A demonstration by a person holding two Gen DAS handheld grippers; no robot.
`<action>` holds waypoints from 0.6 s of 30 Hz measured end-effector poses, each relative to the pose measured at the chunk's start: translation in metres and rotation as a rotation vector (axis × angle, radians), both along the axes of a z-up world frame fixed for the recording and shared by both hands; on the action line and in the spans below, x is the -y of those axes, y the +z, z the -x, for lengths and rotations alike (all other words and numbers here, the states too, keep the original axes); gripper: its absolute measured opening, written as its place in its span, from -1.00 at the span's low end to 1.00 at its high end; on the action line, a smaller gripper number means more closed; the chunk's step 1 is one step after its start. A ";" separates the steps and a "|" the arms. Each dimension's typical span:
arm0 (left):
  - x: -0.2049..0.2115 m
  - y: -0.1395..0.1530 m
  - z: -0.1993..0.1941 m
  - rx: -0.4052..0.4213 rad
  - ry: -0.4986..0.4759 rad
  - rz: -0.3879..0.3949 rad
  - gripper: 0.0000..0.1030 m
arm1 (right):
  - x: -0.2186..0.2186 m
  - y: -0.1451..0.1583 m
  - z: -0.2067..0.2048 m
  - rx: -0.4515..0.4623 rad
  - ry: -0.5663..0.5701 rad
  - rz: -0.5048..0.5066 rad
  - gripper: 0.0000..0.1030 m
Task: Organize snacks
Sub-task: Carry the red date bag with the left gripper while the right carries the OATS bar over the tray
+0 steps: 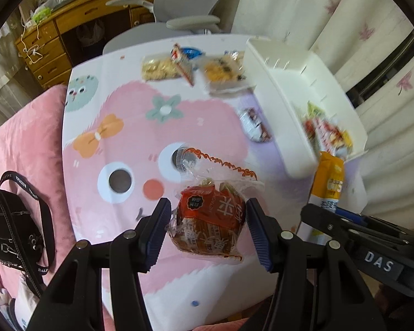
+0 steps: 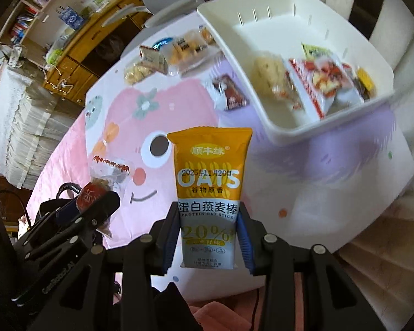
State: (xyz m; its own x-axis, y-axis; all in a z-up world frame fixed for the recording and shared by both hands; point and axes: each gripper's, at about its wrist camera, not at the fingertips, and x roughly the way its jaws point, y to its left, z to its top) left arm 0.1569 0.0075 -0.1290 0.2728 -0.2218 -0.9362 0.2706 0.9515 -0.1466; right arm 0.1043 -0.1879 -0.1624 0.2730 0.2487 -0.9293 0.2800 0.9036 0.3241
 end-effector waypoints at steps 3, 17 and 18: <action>0.018 0.010 -0.002 0.019 0.027 0.003 0.06 | 0.020 0.009 -0.010 0.041 0.036 0.006 -0.24; 0.115 0.033 -0.007 0.098 0.130 0.055 0.07 | 0.106 0.043 -0.041 0.214 0.222 0.016 -0.24; 0.122 0.035 -0.007 0.105 0.133 0.062 0.07 | 0.111 0.045 -0.043 0.225 0.230 0.014 -0.23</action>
